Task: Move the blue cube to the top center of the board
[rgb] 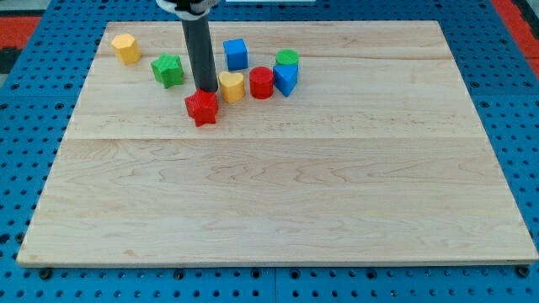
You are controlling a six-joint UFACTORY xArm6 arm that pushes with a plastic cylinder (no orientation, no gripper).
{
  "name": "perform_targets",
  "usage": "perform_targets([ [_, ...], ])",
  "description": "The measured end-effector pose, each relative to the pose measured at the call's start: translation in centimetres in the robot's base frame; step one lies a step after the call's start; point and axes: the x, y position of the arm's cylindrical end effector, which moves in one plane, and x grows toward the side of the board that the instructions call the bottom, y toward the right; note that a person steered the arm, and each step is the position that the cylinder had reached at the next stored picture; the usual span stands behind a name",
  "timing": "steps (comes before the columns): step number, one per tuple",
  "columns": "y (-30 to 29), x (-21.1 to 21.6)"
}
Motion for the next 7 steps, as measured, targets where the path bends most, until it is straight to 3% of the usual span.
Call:
perform_targets([
  [3, 0.1, -8.2],
  [4, 3.2, -9.1],
  [7, 4.3, -4.7],
])
